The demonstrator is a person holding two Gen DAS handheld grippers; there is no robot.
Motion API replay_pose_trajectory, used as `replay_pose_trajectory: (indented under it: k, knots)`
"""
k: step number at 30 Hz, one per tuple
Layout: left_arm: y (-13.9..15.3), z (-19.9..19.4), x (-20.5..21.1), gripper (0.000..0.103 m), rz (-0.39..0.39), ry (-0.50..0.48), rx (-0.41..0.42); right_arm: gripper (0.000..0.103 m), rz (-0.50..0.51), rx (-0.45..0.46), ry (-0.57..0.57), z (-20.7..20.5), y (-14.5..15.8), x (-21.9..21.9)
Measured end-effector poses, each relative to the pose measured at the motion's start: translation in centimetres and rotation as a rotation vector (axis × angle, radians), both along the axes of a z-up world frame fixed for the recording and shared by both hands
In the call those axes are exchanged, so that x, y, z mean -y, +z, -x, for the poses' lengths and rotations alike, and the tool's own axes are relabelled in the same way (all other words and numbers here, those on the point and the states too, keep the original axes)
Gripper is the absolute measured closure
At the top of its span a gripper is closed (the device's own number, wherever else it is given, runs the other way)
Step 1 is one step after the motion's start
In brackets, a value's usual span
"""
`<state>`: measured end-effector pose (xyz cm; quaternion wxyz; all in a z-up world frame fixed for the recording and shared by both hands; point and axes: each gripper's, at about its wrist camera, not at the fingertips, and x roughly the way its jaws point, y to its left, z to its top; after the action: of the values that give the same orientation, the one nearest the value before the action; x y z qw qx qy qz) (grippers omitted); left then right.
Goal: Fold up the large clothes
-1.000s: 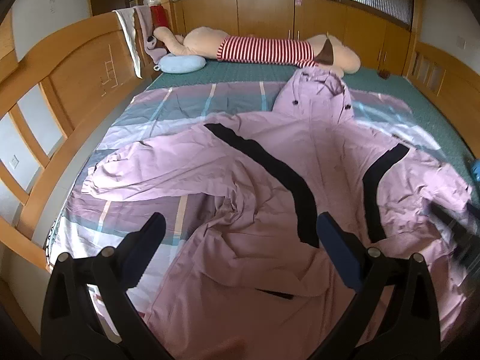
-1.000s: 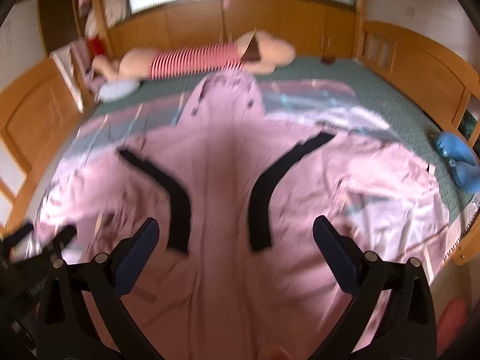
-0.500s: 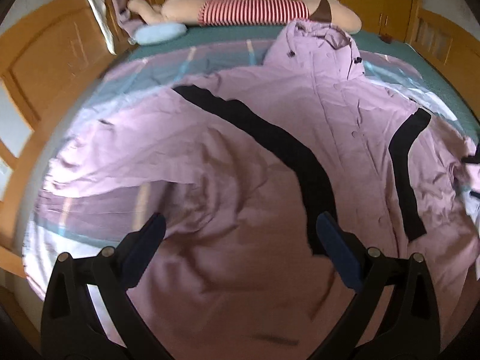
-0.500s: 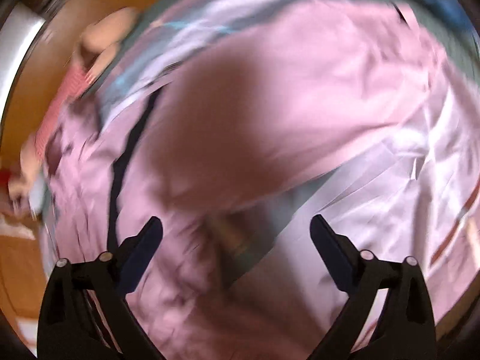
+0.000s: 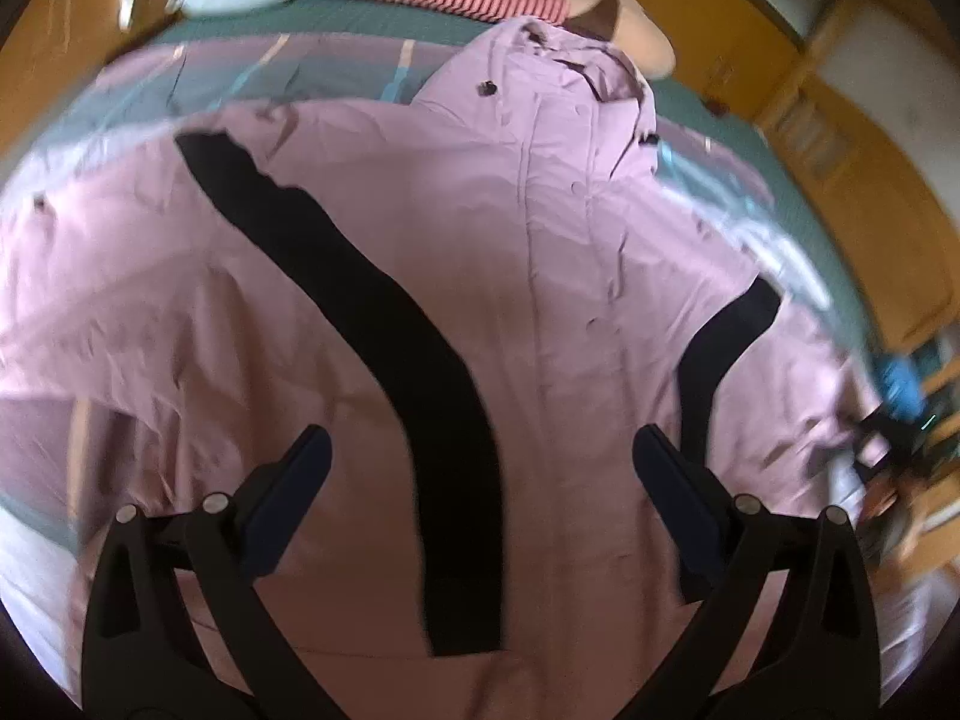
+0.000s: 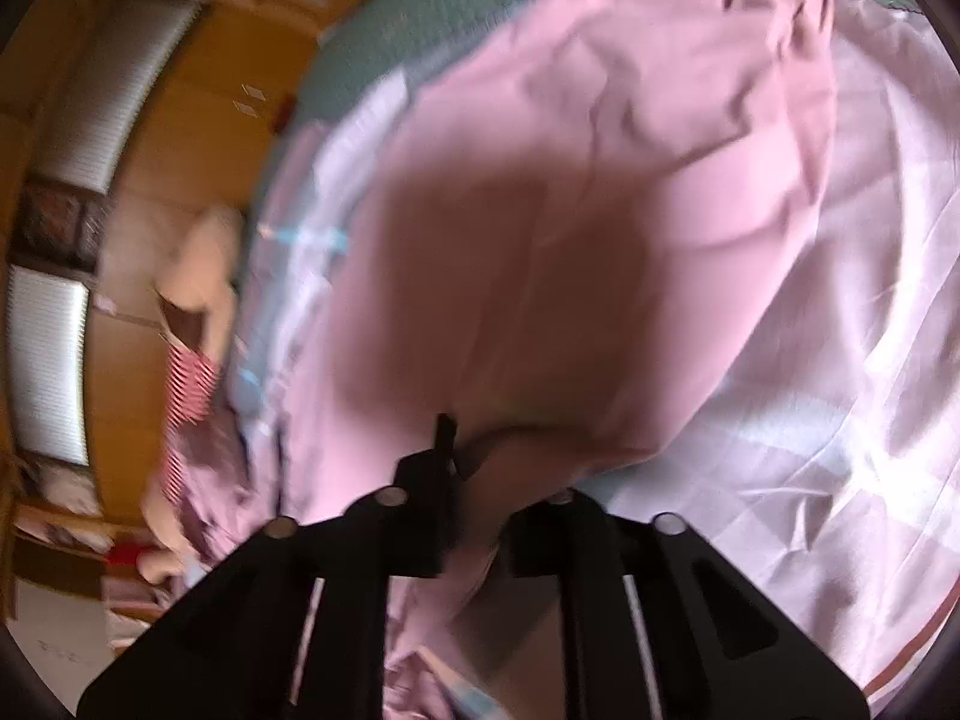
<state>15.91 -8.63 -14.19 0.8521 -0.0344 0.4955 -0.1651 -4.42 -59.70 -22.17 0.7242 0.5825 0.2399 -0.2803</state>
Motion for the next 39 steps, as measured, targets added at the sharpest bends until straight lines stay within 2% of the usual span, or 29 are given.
replay_pose_trajectory:
  k: [1,3,4,5,6,8,10,12,15,18,19,20,22,25,26,27,29,32,34,35,37,39]
  knots:
    - [-0.3,0.2,0.3,0.002,-0.062,-0.019,0.029,0.094,0.034,0.013,-0.014,0.1,1.0,-0.3]
    - [-0.6,0.4,0.9,0.002,-0.182,-0.050,0.059,0.096,0.192,0.036,-0.013,-0.3,4.7,-1.7]
    - [-0.7,0.4,1.0,0.002,-0.212,-0.057,0.070,0.097,0.301,0.043,0.011,-0.9,7.3,-2.8]
    - [-0.6,0.5,0.7,0.002,-0.217,-0.057,0.071,0.097,0.356,0.048,0.032,-1.4,8.7,-3.7]
    - [-0.6,0.3,0.5,0.002,-0.209,-0.050,0.061,0.097,0.437,0.094,0.094,-2.6,10.9,-5.7]
    - [-0.8,-0.1,0.0,0.002,-0.172,-0.040,0.026,0.097,0.481,0.181,0.198,-3.9,12.8,-8.3]
    - [-1.1,-0.7,-0.8,0.002,-0.134,-0.017,-0.024,0.097,0.523,0.261,0.371,-6.2,14.6,-12.8]
    - [-1.3,-1.2,-1.8,0.002,-0.135,0.023,-0.036,0.097,0.607,0.253,0.545,-8.4,15.4,-18.2]
    - [-1.4,-2.0,-3.8,0.002,-0.144,0.101,-0.047,0.097,0.734,0.151,0.821,-12.0,14.4,-26.5]
    - [-1.2,-2.8,-6.8,0.002,-0.101,0.192,-0.080,0.083,0.740,0.005,1.026,-13.8,11.1,-31.8]
    - [-1.2,-3.1,-7.7,0.002,-0.087,0.221,-0.089,0.064,0.741,-0.027,1.074,-13.9,10.3,-33.0]
    - [-1.2,-3.2,-8.2,0.002,-0.078,0.240,-0.097,0.041,0.755,-0.035,1.112,-13.3,9.8,-34.1]
    - [-1.3,-3.7,-9.6,0.002,-0.038,0.273,-0.122,0.022,0.852,-0.043,1.156,-12.3,10.0,-36.0]
    - [-1.6,-4.0,-10.3,0.002,-0.003,0.277,-0.152,0.020,0.996,-0.072,1.180,-10.0,10.5,-36.8]
    - [-1.7,-4.1,-10.2,0.002,0.000,0.274,-0.160,0.020,0.990,-0.062,1.185,-9.2,10.7,-36.1]
    - [-1.9,-4.1,-10.1,0.002,-0.002,0.271,-0.165,0.020,0.960,-0.057,1.176,-10.2,10.9,-35.3]
    - [-2.2,-3.8,-9.8,0.002,-0.009,0.254,-0.174,0.020,0.831,-0.063,1.127,-10.8,11.0,-32.8]
    - [-2.7,-3.7,-8.6,0.002,-0.026,0.216,-0.186,0.019,0.559,-0.055,1.017,-11.3,10.0,-28.4]
    - [-2.7,-3.6,-7.8,0.002,-0.048,0.189,-0.177,0.019,0.449,-0.038,1.015,-10.7,9.9,-27.3]
    - [-2.6,-3.6,-7.6,0.002,-0.057,0.181,-0.171,0.019,0.435,-0.026,1.029,-10.5,10.3,-27.3]
    - [-2.5,-3.5,-7.1,0.002,-0.070,0.169,-0.160,0.019,0.454,0.028,0.975,-9.2,11.8,-26.4]
    - [-2.6,-3.3,-6.9,0.002,-0.080,0.166,-0.152,0.019,0.450,0.077,0.834,-8.0,12.6,-24.5]
